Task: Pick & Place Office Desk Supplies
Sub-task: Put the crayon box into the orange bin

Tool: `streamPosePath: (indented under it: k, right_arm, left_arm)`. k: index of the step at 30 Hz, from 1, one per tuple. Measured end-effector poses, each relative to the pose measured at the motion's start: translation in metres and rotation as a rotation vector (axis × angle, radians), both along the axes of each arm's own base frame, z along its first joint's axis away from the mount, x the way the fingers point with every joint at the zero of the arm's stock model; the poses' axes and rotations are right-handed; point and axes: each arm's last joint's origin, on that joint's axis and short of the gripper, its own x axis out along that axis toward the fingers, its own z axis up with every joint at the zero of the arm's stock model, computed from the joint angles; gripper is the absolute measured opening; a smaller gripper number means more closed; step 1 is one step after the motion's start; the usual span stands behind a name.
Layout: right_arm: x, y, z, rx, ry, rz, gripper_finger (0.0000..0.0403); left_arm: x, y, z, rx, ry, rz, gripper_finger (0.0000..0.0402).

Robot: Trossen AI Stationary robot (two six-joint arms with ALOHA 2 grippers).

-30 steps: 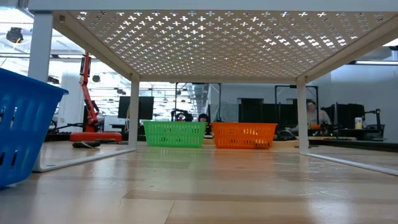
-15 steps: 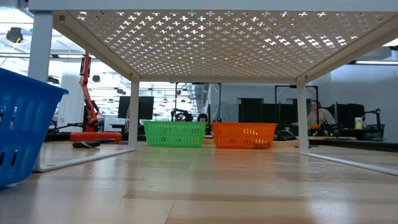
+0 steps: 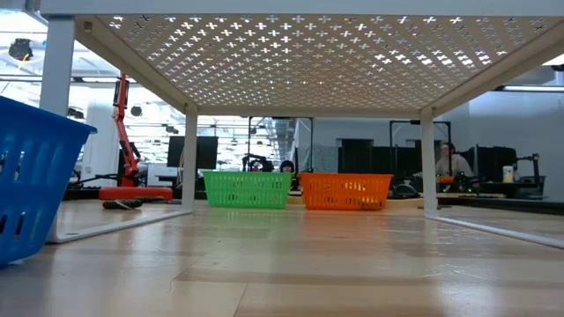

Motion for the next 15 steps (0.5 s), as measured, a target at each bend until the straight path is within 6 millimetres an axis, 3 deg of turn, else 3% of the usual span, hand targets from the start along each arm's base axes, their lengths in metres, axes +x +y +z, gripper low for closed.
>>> streamPosePath:
  k: [15]
  right_arm:
    - [0.012, -0.027, 0.004, 0.058, -0.079, 0.156, 0.0248]
  left_arm:
    - [0.001, 0.004, 0.0, -0.003, -0.001, 0.013, 0.0122]
